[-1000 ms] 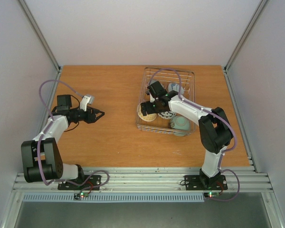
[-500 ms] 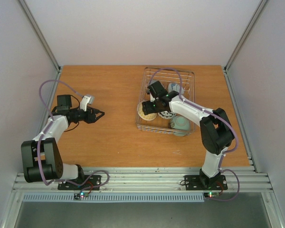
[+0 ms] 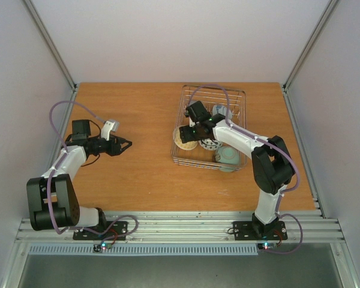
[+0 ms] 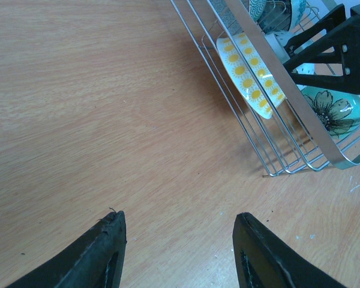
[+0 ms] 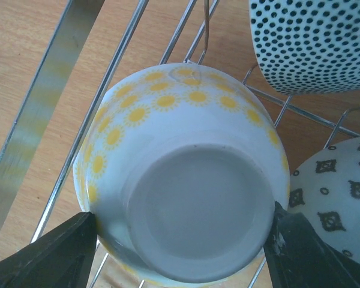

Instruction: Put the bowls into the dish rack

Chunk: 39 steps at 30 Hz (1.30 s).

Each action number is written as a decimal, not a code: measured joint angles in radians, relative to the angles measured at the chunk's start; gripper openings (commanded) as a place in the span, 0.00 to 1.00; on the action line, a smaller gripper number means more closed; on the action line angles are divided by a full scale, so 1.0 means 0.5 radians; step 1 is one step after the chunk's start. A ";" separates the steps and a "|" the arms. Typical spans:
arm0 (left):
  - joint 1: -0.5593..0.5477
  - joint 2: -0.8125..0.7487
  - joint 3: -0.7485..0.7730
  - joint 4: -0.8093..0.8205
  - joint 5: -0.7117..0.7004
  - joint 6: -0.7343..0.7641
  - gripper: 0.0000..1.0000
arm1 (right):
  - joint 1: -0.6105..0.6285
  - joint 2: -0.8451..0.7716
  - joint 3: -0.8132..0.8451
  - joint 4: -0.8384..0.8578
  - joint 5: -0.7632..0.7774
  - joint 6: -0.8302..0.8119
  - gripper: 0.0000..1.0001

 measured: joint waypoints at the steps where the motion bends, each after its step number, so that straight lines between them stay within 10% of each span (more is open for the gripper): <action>1: 0.000 0.000 0.000 -0.001 0.000 0.002 0.49 | 0.000 0.003 0.004 0.002 0.003 0.004 0.73; 12: 0.000 0.000 0.000 0.000 0.000 0.004 0.50 | -0.011 0.063 0.105 0.001 0.032 0.043 0.58; 20: 0.000 0.000 0.000 -0.001 0.001 0.004 0.50 | -0.013 0.115 0.145 0.015 0.037 0.043 0.81; 39: 0.000 0.000 0.000 -0.001 0.001 0.004 0.50 | -0.029 0.152 0.204 0.001 0.031 0.053 0.73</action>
